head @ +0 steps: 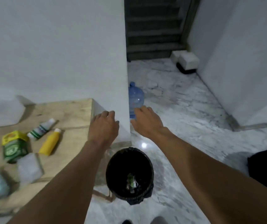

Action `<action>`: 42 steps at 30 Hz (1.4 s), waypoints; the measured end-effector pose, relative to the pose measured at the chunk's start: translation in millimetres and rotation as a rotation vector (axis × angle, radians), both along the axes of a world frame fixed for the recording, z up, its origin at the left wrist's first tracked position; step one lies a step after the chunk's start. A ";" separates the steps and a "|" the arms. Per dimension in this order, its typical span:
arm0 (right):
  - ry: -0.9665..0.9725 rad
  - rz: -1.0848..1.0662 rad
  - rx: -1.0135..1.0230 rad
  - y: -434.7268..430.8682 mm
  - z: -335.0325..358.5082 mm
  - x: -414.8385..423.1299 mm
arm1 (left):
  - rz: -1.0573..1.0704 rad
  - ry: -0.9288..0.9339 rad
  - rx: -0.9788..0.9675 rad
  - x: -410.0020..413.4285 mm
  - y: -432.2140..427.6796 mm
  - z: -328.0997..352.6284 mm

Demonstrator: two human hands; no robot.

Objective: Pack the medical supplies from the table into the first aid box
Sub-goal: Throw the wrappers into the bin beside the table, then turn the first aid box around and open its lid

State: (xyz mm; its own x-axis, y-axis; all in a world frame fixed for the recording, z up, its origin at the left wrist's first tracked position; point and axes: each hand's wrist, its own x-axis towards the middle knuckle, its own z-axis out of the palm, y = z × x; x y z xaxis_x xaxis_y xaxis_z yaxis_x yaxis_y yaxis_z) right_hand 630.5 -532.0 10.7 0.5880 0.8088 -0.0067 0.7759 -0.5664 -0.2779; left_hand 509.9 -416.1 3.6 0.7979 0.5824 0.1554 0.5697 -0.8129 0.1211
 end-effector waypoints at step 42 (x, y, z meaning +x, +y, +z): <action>-0.155 0.319 0.265 274.6 134.5 -432.1 | 0.405 -0.122 0.200 -509.3 232.6 117.8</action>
State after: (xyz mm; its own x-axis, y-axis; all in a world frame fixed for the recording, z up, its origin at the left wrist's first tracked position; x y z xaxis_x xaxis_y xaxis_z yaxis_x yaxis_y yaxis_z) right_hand 198.3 -257.3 145.1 0.2868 0.9119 0.2936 0.9442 -0.2171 -0.2478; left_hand 0.6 -183.5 121.4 0.4817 0.7921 0.3748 0.8372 -0.5424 0.0703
